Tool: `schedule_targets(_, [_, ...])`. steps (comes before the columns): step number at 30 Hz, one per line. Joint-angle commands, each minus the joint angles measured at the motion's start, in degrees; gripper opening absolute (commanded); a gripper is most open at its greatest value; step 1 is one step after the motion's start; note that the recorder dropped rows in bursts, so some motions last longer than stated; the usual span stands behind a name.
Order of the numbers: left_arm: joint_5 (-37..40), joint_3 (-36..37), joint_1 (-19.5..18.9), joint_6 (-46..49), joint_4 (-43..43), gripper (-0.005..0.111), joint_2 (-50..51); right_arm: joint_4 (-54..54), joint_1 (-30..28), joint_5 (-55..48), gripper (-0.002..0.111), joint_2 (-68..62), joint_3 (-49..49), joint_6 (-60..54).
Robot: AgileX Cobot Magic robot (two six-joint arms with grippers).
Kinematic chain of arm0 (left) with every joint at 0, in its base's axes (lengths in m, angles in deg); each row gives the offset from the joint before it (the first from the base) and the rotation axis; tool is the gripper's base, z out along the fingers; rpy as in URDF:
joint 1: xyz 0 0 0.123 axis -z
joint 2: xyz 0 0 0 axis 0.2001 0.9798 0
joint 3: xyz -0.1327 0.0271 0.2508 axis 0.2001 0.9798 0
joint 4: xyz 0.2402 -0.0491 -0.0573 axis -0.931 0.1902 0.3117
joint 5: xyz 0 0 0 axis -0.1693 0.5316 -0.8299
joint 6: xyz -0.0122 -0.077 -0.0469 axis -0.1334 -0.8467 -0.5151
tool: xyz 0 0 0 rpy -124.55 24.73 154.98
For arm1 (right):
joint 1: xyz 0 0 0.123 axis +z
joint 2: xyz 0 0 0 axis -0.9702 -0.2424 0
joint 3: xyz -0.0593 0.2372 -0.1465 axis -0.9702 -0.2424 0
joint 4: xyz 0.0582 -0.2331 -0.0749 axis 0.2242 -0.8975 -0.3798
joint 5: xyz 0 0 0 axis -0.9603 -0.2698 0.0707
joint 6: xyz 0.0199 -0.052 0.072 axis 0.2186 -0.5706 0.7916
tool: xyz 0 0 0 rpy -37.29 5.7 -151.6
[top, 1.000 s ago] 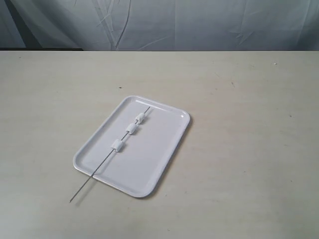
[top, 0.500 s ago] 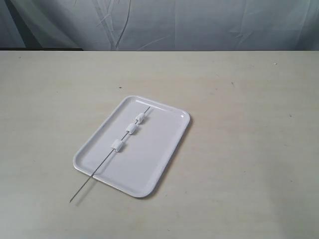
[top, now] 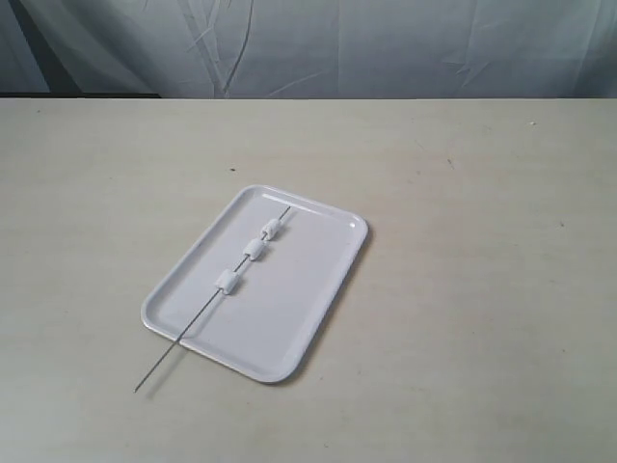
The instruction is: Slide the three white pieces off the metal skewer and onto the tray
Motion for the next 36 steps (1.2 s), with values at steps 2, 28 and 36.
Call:
schedule_targets(2, [-0.1,-9.8,0.0,-24.4,-23.3,0.0,13.7,-5.7,5.1,-11.7,0.0,-13.0,11.0,1.8])
schedule_targets(28, [-25.3,-21.1,0.0,-82.7,-73.4,0.0,64.6,21.4,24.0,-63.3,0.0,-49.3,27.0,-33.5])
schedule_targets(36, [-17.0,-21.1,0.0,-33.9,-67.4,0.0,67.5,21.4,24.0,-63.3,0.0,-49.4,27.0,-33.5])
